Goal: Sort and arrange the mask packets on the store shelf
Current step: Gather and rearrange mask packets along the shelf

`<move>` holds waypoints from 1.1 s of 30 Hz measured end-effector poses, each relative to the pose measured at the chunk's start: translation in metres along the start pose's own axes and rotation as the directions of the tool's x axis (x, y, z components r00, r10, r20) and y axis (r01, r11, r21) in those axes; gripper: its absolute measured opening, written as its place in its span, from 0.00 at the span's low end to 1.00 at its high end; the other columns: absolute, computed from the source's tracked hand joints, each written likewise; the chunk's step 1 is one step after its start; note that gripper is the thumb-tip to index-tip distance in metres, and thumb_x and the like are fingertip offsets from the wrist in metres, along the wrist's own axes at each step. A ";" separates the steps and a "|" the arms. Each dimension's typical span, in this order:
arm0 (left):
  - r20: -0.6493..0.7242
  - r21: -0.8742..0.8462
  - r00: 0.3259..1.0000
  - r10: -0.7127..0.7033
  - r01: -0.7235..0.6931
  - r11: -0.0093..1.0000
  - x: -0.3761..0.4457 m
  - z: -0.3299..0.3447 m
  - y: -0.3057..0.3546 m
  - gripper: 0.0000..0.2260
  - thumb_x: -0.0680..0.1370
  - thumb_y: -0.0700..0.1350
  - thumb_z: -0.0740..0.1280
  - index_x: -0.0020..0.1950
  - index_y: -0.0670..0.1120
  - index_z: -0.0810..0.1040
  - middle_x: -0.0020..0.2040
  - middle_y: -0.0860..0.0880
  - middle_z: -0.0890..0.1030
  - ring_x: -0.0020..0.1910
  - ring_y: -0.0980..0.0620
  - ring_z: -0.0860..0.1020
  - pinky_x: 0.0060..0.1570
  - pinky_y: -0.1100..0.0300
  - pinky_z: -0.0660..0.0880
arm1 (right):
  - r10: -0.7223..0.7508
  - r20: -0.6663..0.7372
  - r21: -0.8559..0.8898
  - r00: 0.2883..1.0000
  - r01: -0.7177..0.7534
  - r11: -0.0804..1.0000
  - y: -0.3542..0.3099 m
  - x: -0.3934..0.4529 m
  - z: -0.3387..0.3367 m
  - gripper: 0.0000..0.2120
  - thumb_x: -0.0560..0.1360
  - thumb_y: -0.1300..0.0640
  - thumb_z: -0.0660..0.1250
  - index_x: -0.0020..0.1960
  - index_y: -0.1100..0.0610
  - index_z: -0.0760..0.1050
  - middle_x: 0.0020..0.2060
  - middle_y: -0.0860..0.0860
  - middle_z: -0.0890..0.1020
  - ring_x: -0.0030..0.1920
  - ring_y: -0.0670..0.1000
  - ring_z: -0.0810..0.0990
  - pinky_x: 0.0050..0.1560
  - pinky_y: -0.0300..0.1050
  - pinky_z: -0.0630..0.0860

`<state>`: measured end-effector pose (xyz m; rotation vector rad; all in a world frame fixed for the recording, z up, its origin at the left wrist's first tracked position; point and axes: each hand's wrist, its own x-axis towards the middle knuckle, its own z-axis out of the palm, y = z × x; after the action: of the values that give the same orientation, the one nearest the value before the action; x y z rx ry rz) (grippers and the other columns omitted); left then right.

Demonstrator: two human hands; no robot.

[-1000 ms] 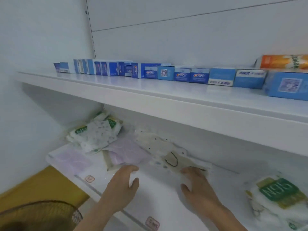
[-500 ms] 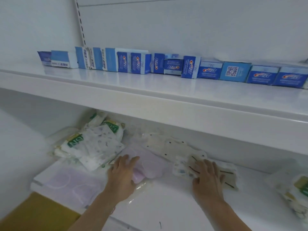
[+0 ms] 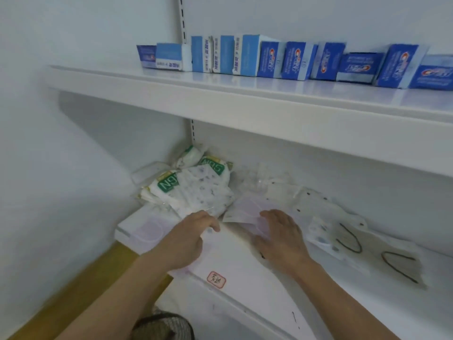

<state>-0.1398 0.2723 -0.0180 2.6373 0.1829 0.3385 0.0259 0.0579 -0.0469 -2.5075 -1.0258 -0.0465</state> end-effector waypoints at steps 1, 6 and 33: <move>0.090 0.063 0.996 -0.023 0.017 0.998 -0.009 -0.010 -0.010 0.32 0.68 0.27 0.57 0.65 0.54 0.75 0.66 0.56 0.73 0.68 0.54 0.70 0.67 0.53 0.70 | 0.029 0.018 -0.013 0.999 -0.029 1.000 -0.003 0.001 0.003 0.27 0.75 0.44 0.67 0.71 0.47 0.67 0.69 0.50 0.71 0.70 0.56 0.69 0.68 0.53 0.66; 0.491 0.338 0.846 -0.209 0.037 0.941 -0.046 -0.029 -0.032 0.42 0.75 0.37 0.64 0.81 0.62 0.47 0.82 0.60 0.42 0.81 0.56 0.39 0.79 0.44 0.47 | 0.087 -0.153 0.089 0.984 -0.074 0.993 0.002 -0.005 0.022 0.26 0.69 0.44 0.69 0.66 0.45 0.71 0.63 0.47 0.75 0.64 0.55 0.73 0.62 0.54 0.70; -0.169 -0.811 0.855 -0.491 0.163 0.563 -0.001 0.058 0.062 0.34 0.82 0.30 0.58 0.75 0.67 0.63 0.77 0.62 0.64 0.74 0.65 0.62 0.75 0.57 0.59 | 0.283 -0.626 0.399 0.726 -0.013 0.917 0.006 -0.024 0.011 0.16 0.81 0.57 0.60 0.64 0.57 0.81 0.51 0.51 0.77 0.52 0.53 0.77 0.52 0.40 0.71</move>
<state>-0.1209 0.1923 -0.0390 1.5889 0.5324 0.6302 0.0116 0.0428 -0.0640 -1.9520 -0.4571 -0.6170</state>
